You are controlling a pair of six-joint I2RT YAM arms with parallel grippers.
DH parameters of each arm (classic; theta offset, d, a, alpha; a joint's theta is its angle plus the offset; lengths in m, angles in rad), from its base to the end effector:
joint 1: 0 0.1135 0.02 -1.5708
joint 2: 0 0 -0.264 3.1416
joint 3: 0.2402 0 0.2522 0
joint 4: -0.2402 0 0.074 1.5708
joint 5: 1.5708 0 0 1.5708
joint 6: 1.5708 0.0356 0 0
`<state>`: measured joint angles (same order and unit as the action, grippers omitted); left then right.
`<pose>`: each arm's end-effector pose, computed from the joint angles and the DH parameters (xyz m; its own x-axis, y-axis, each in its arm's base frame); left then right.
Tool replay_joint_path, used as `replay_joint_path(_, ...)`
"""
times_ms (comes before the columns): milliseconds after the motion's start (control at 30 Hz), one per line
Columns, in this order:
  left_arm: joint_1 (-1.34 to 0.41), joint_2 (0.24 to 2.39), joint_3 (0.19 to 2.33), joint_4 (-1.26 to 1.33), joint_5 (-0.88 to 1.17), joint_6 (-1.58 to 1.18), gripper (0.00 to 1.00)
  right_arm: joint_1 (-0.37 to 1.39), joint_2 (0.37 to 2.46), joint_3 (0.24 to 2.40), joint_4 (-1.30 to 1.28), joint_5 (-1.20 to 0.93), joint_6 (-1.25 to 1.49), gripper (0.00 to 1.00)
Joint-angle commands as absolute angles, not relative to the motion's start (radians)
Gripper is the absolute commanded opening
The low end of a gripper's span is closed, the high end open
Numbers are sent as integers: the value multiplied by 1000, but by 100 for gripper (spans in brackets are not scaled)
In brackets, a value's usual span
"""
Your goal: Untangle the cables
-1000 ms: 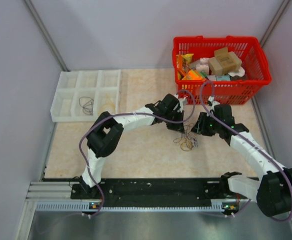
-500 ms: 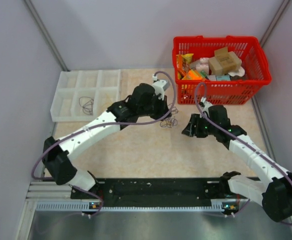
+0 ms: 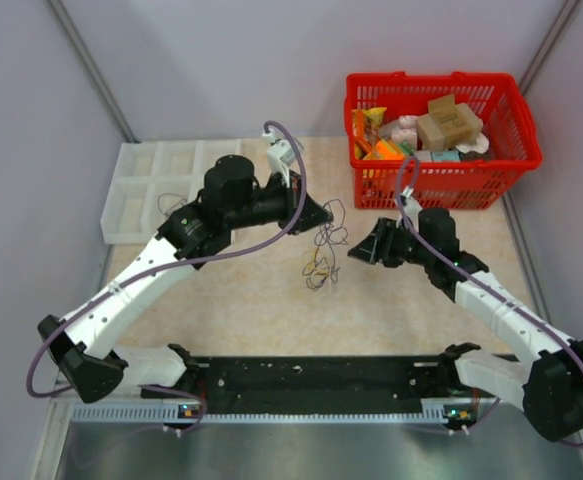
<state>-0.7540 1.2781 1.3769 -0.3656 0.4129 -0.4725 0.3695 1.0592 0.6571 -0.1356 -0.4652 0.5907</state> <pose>0.1976 -0.2052 0.4220 -0.5849 -0.0226 -0.8108 0.7221 0.4407 -0.5332 0.2092 0.0982 0.2489 -0.7765 0.2331 -0.5854 -0.3005 0.6796 0.6692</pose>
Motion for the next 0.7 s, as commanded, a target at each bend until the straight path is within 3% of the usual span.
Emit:
replay_joint_path(0, -736, 1206, 1431, -290, 485, -471, 0, 376, 1020, 617, 73, -590, 646, 60)
replay_joint_path(267, -704, 1246, 1365, -305, 532, -505, 0, 377, 973, 611, 26, -557, 592, 65)
replay_joint_path(433, -704, 1255, 1255, -247, 546, -566, 0, 376, 1008, 650, -87, -467, 533, 53)
replay_joint_path(667, -704, 1218, 1019, -230, 551, -580, 0, 376, 1095, 701, -164, -399, 495, 50)
